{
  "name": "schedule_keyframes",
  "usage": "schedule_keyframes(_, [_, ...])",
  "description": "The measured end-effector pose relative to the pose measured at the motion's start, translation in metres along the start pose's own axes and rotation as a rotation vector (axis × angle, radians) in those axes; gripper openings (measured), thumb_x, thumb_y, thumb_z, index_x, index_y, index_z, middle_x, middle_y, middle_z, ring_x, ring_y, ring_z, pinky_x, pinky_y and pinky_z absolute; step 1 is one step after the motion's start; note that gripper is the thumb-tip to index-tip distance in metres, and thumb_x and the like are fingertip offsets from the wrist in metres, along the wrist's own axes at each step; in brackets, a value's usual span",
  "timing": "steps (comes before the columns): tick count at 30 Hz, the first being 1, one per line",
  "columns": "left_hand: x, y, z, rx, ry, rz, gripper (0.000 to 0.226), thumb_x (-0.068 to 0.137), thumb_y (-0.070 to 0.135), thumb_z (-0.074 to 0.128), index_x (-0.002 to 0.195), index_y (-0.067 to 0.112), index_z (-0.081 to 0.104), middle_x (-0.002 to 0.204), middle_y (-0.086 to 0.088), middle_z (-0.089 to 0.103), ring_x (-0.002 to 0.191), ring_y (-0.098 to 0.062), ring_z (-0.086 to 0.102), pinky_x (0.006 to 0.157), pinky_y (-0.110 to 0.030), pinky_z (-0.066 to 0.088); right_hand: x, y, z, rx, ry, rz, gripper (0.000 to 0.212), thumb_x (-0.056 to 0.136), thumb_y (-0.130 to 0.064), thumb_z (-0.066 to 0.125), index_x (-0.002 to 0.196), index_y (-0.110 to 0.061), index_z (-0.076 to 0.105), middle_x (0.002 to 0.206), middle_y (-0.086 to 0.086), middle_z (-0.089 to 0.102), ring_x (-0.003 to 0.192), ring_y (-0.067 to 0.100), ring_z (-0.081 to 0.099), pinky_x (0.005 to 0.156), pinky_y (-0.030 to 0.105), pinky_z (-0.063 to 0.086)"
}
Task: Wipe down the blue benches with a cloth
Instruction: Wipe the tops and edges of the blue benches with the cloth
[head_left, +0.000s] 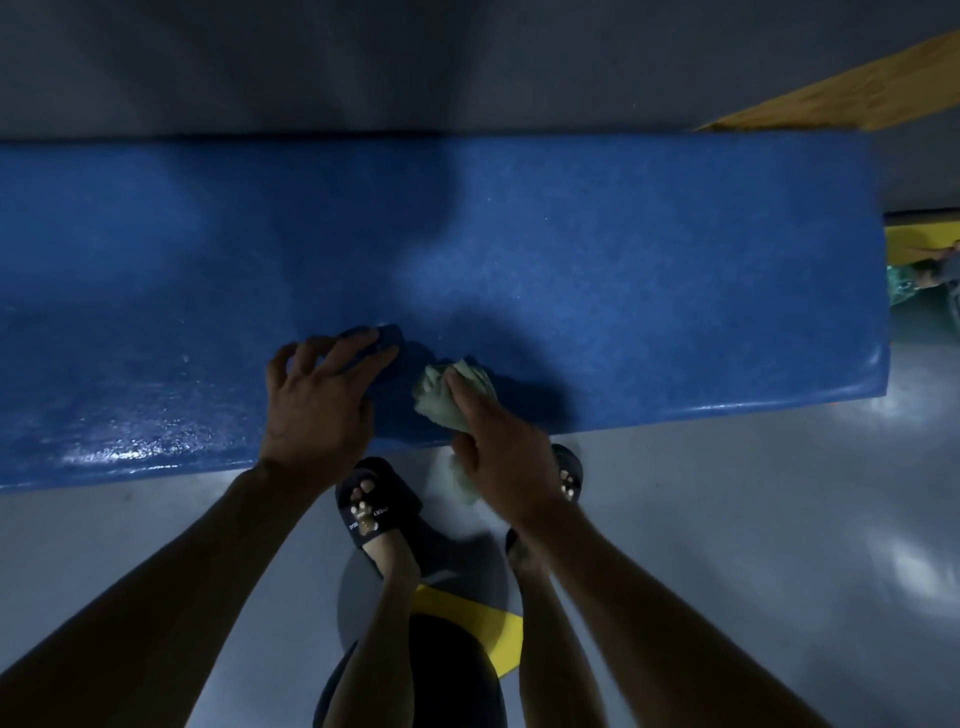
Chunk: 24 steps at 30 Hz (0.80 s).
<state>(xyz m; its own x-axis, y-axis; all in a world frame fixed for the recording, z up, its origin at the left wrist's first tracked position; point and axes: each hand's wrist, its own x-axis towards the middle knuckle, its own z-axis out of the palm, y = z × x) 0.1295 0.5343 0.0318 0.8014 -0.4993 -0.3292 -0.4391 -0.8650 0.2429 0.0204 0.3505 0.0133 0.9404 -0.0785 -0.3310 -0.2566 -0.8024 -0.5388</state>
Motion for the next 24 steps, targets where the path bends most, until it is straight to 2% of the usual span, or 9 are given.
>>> schedule_keyframes(2, [0.001,-0.002,0.000,-0.025,0.013,0.008,0.062,0.073,0.022,0.048,0.134,0.032,0.057,0.143,0.006,0.051,0.118,-0.032,0.049,0.102,-0.052,0.031,-0.004,0.034,-0.025,-0.056,0.006,0.049,0.067,0.086,-0.026,0.053,0.150,-0.031,0.033,0.136,0.009,0.057,0.097,0.035,0.067,0.078,0.040,0.055])
schedule_keyframes(5, [0.001,-0.003,0.000,-0.042,0.026,0.019,0.061,0.074,0.020,0.047,0.134,0.032,0.057,0.143,0.007,0.052,0.117,-0.032,0.049,0.102,-0.053,0.032,-0.018,0.096,-0.071,-0.077,0.208,0.249,0.062,0.084,-0.024,0.052,0.146,-0.025,0.044,0.126,0.012,0.064,0.107,0.033,0.063,0.088,0.032,0.047])
schedule_keyframes(7, [0.000,-0.003,0.001,-0.047,0.033,0.016,0.061,0.075,0.020,0.047,0.134,0.033,0.057,0.143,0.008,0.051,0.116,-0.031,0.049,0.102,-0.053,0.033,-0.028,0.124,-0.092,-0.078,0.308,0.393,0.058,0.088,-0.022,0.054,0.145,-0.024,0.045,0.124,0.016,0.064,0.106,0.037,0.063,0.089,0.036,0.048])
schedule_keyframes(10, [0.000,-0.004,0.003,-0.039,0.011,0.021,0.060,0.078,0.022,0.043,0.137,0.034,0.053,0.145,0.009,0.049,0.117,-0.030,0.048,0.102,-0.053,0.033,-0.023,0.117,-0.078,-0.039,0.407,0.612,0.060,0.090,-0.022,0.057,0.148,-0.028,0.039,0.125,0.020,0.063,0.107,0.041,0.062,0.092,0.040,0.049])
schedule_keyframes(13, [0.000,-0.008,0.005,-0.020,-0.026,0.018,0.061,0.081,0.027,0.036,0.140,0.035,0.048,0.148,0.010,0.045,0.119,-0.028,0.045,0.105,-0.053,0.030,-0.006,0.061,-0.033,0.082,0.453,0.682,0.065,0.089,-0.032,0.048,0.152,-0.026,0.031,0.124,0.021,0.063,0.104,0.041,0.062,0.087,0.038,0.048])
schedule_keyframes(16, [0.000,-0.009,0.004,-0.027,-0.047,0.018,0.063,0.081,0.030,0.029,0.141,0.035,0.048,0.149,0.010,0.044,0.120,-0.028,0.045,0.107,-0.054,0.029,-0.001,0.000,0.007,0.153,0.406,0.549,0.066,0.090,-0.018,0.056,0.151,-0.025,0.033,0.123,0.014,0.065,0.097,0.037,0.066,0.077,0.037,0.052])
schedule_keyframes(20, [0.003,-0.011,0.004,-0.053,-0.039,0.021,0.065,0.077,0.026,0.031,0.139,0.035,0.050,0.147,0.009,0.047,0.116,-0.029,0.046,0.106,-0.055,0.030,0.004,-0.053,0.038,0.119,0.150,0.230,0.066,0.093,-0.017,0.052,0.153,-0.016,0.025,0.156,0.009,0.033,0.128,0.033,0.052,0.087,0.043,0.057])
schedule_keyframes(22, [0.005,-0.012,0.004,-0.052,-0.024,0.026,0.062,0.078,0.022,0.040,0.138,0.035,0.053,0.145,0.009,0.049,0.115,-0.028,0.046,0.104,-0.056,0.031,0.009,-0.057,0.037,0.082,0.048,0.141,0.064,0.095,-0.021,0.051,0.153,-0.016,0.025,0.155,0.010,0.035,0.123,0.032,0.056,0.088,0.042,0.057])
schedule_keyframes(24, [0.005,-0.012,0.004,-0.057,-0.014,0.032,0.061,0.078,0.022,0.043,0.136,0.034,0.055,0.144,0.008,0.051,0.114,-0.029,0.047,0.104,-0.057,0.032,0.011,-0.044,0.022,0.029,-0.060,0.035,0.064,0.095,-0.026,0.052,0.153,-0.019,0.025,0.149,0.011,0.044,0.107,0.033,0.065,0.083,0.043,0.058])
